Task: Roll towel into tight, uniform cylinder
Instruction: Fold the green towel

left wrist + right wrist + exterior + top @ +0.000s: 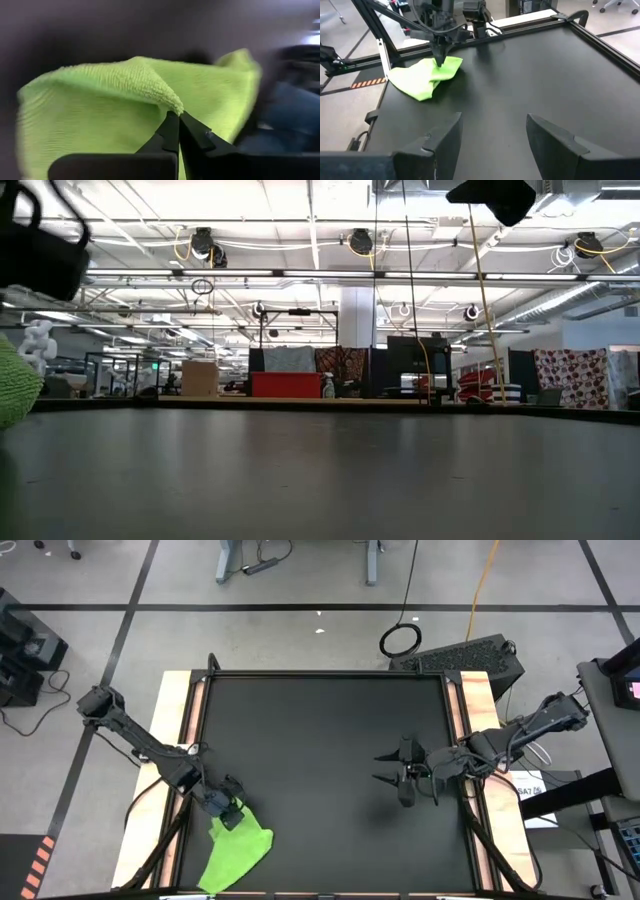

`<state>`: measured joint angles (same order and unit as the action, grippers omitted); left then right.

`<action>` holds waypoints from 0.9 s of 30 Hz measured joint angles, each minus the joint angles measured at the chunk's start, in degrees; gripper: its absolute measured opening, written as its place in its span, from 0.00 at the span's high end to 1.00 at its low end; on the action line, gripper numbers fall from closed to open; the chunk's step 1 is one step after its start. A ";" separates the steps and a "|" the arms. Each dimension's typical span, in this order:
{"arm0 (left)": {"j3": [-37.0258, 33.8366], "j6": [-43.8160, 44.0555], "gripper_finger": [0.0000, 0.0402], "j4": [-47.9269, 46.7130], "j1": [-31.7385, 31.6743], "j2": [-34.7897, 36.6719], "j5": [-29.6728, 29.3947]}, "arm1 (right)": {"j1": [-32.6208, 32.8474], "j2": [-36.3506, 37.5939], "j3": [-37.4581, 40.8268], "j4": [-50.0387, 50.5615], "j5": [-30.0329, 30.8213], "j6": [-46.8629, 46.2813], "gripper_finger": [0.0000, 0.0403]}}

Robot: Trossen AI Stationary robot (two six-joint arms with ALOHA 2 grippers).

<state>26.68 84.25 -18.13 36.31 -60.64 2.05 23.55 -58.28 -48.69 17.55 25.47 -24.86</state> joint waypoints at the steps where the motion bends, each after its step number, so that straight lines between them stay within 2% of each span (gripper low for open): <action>1: 0.00 -1.59 0.99 2.66 -0.73 0.00 -0.24 | 0.00 -0.35 0.00 -0.51 -0.04 0.10 0.47; 5: 0.67 -8.09 0.99 10.49 -4.10 0.00 -2.30 | 0.00 -1.71 0.02 -4.16 -0.48 1.61 0.47; 13: 9.83 -27.20 1.00 10.62 -13.37 0.00 -1.52 | -2.30 -6.09 0.02 -13.47 -9.71 4.81 0.47; 19: 18.84 -38.81 1.00 9.58 -17.83 -3.96 8.00 | -6.19 -11.93 0.02 -16.87 -16.86 5.32 0.47; 24: 25.05 -42.95 1.00 3.67 -18.16 -11.89 16.95 | -8.93 -17.23 0.02 -24.73 -23.04 6.69 0.47; 27: 26.02 -43.65 1.00 1.44 -17.04 -16.92 21.16 | -10.25 -20.40 0.01 -28.33 -25.74 6.79 0.47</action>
<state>52.70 40.60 -16.69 19.27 -77.57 23.21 13.30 -78.68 -48.68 -10.78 -0.26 -18.07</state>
